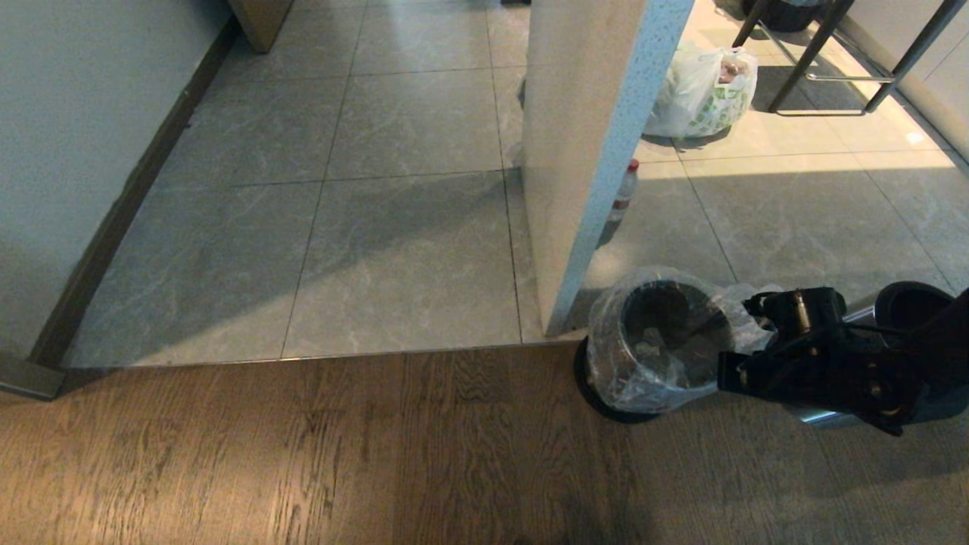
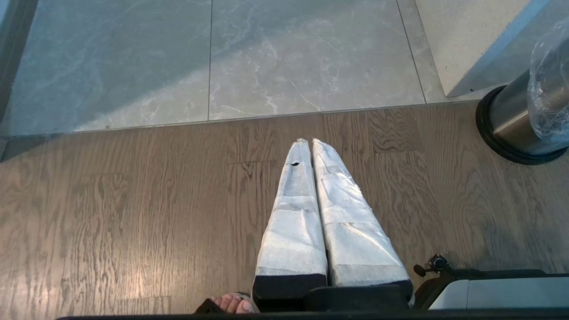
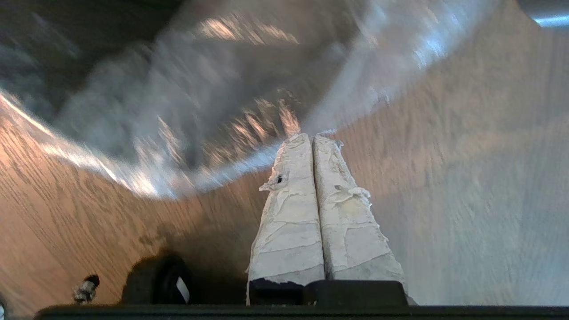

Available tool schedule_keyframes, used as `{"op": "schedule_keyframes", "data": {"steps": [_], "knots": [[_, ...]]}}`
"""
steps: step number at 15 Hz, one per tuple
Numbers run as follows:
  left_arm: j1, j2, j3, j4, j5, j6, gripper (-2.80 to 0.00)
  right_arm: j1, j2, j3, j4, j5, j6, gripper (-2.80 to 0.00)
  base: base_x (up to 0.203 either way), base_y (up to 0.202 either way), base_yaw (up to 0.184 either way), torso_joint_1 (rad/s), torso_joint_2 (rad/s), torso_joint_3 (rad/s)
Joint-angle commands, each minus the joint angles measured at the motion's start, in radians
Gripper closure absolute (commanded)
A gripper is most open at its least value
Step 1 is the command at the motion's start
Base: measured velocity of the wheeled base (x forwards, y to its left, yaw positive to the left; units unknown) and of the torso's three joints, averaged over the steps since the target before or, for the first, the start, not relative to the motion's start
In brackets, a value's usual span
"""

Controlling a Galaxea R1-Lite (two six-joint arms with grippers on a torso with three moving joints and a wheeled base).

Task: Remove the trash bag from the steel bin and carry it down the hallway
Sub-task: Pick up the trash bag

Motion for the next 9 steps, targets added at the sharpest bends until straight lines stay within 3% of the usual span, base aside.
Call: {"op": "schedule_keyframes", "data": {"steps": [1, 9], "knots": [[0.000, 0.000, 0.000, 0.000, 0.000, 0.000, 0.00, 0.013, 0.055, -0.033, -0.003, -0.002, 0.001, 0.00, 0.000, 0.000, 0.000, 0.000, 0.00, 0.000], [0.000, 0.000, 0.000, 0.000, 0.000, 0.000, 0.00, 0.031, 0.170, -0.111, -0.164, -0.009, -0.001, 0.00, 0.000, 0.000, 0.000, 0.000, 0.00, 0.000]]}}
